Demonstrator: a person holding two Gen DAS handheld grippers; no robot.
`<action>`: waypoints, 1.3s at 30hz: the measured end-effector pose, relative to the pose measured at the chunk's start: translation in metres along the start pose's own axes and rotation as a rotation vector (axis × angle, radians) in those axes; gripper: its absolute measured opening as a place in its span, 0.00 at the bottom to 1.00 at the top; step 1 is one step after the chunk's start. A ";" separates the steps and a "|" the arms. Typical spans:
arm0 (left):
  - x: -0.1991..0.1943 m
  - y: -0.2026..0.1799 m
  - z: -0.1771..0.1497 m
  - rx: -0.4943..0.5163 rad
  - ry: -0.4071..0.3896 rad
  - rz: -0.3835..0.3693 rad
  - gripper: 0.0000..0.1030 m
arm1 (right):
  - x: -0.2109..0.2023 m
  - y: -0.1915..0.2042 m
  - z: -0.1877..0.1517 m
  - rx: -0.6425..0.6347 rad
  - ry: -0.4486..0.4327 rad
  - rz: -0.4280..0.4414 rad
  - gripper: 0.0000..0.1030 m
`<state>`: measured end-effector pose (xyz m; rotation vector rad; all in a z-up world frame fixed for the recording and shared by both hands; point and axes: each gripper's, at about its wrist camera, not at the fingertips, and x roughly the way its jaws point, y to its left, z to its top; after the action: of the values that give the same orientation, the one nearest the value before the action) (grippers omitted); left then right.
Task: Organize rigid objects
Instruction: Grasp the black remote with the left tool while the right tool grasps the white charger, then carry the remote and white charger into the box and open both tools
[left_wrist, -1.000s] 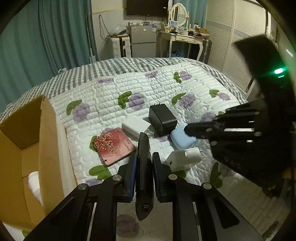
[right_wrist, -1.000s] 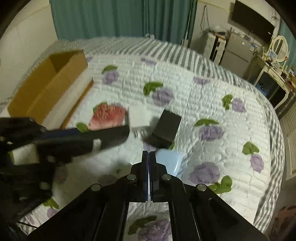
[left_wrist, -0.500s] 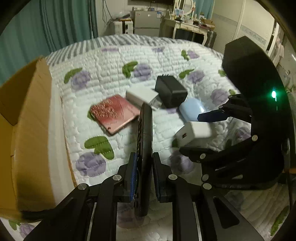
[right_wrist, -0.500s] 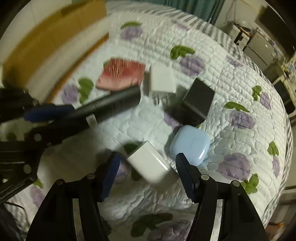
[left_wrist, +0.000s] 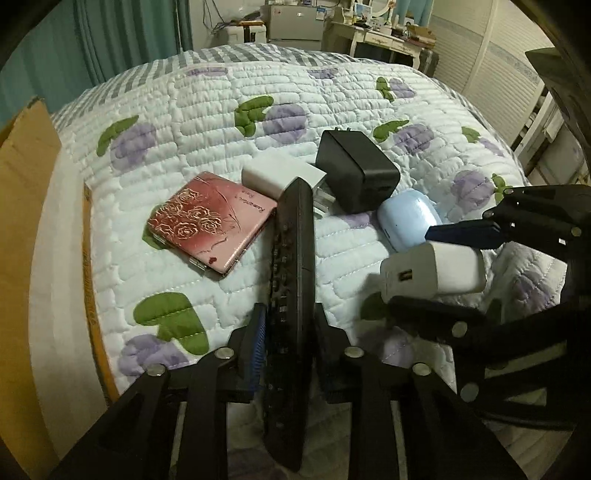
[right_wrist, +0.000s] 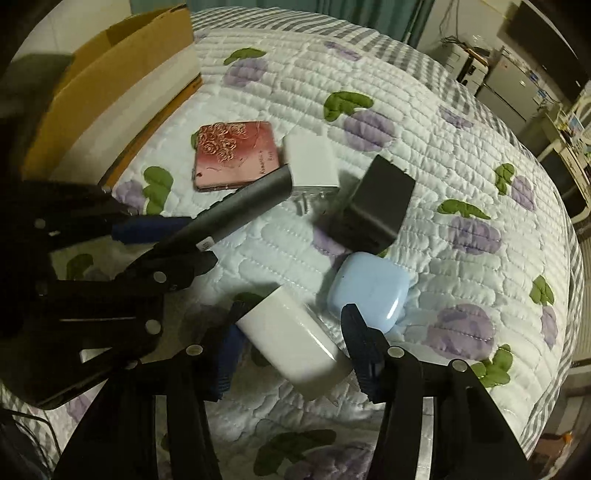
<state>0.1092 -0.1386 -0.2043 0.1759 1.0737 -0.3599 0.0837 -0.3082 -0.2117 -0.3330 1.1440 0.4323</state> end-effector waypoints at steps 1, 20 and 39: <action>-0.004 -0.001 -0.001 0.004 -0.016 0.012 0.21 | -0.002 -0.002 0.000 0.008 -0.005 -0.002 0.51; -0.178 0.009 0.030 0.029 -0.356 0.015 0.18 | -0.151 0.008 0.021 0.152 -0.274 -0.136 0.51; -0.186 0.190 -0.004 -0.156 -0.302 0.202 0.19 | -0.152 0.157 0.135 -0.034 -0.350 -0.014 0.51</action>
<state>0.0972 0.0761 -0.0486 0.0860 0.7730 -0.1145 0.0618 -0.1332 -0.0256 -0.2817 0.7937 0.4767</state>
